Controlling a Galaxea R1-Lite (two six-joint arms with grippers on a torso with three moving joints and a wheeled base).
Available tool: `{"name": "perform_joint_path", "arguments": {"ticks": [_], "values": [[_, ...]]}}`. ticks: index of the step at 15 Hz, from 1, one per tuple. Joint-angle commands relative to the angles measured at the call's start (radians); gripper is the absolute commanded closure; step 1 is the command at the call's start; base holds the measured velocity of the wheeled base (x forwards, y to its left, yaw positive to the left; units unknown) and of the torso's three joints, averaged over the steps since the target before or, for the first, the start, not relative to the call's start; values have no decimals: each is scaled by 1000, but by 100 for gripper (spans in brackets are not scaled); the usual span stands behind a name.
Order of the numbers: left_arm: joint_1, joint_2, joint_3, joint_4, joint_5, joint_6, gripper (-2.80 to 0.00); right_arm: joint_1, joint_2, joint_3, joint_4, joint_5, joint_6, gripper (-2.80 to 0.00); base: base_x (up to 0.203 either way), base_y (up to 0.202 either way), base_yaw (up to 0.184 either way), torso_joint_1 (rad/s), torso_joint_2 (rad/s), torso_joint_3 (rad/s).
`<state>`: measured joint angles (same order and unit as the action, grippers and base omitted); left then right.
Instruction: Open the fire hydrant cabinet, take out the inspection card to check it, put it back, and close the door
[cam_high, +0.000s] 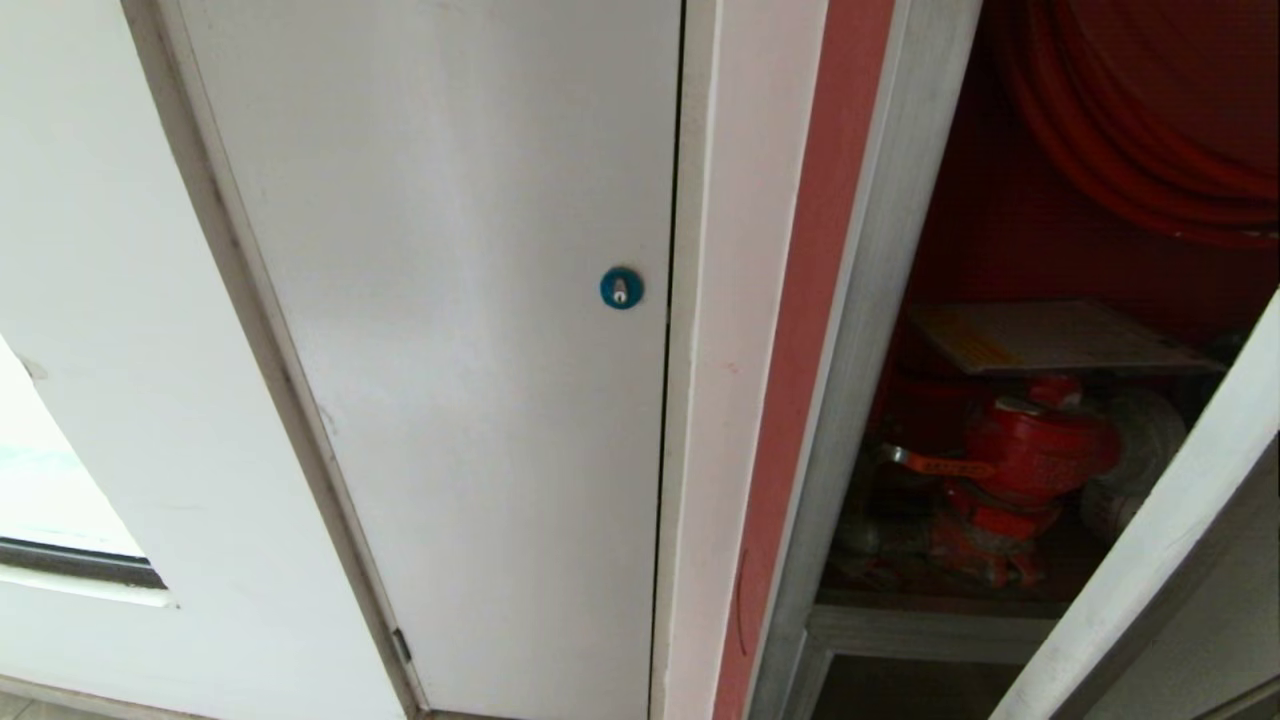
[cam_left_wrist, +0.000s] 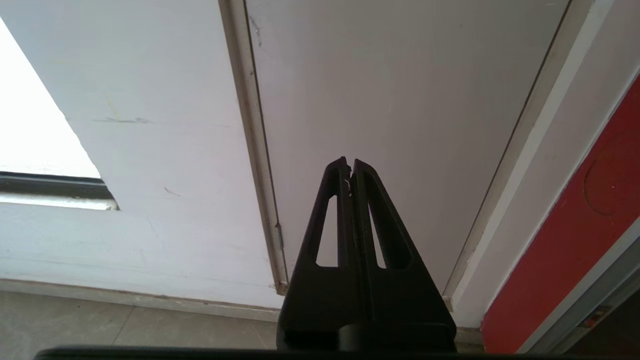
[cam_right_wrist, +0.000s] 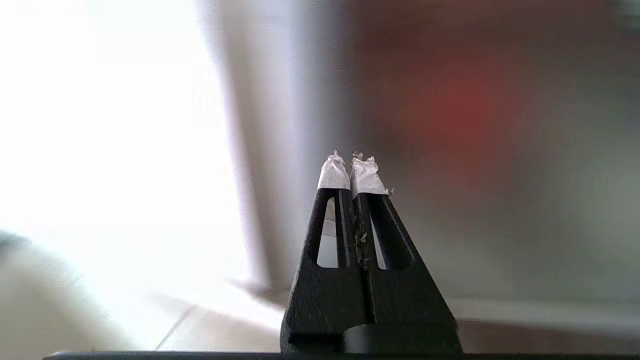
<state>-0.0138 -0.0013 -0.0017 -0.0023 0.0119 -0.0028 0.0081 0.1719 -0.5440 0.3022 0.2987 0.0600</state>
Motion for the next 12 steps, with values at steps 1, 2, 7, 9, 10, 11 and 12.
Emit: {"name": "perform_joint_path", "arguments": {"ticks": [1, 2, 7, 9, 10, 11, 12], "values": [[0, 1, 0, -1, 0, 0, 0, 0, 157, -101, 38, 160, 0, 0, 0, 0, 0, 0, 0, 0], [0, 1, 0, 1, 0, 0, 0, 0, 232, -148, 50, 232, -1, 0, 0, 0, 0, 0, 0, 0], [0, 1, 0, -1, 0, 0, 0, 11, 609, -319, 40, 441, -55, 0, 0, 0, 0, 0, 0, 0], [0, 1, 0, 0, 0, 0, 0, 66, 720, -373, 2, 469, -77, 0, 0, 0, 0, 0, 0, 0], [0, 1, 0, 1, 0, 0, 0, 100, 755, -395, -15, 474, -82, 0, 0, 0, 0, 0, 0, 0], [0, 1, 0, -1, 0, 0, 0, 124, 782, -412, -30, 475, -85, 0, 0, 0, 0, 0, 0, 0], [0, 1, 0, -1, 0, 0, 0, 139, 811, -423, -45, 472, -86, 0, 0, 0, 0, 0, 0, 0]]}}
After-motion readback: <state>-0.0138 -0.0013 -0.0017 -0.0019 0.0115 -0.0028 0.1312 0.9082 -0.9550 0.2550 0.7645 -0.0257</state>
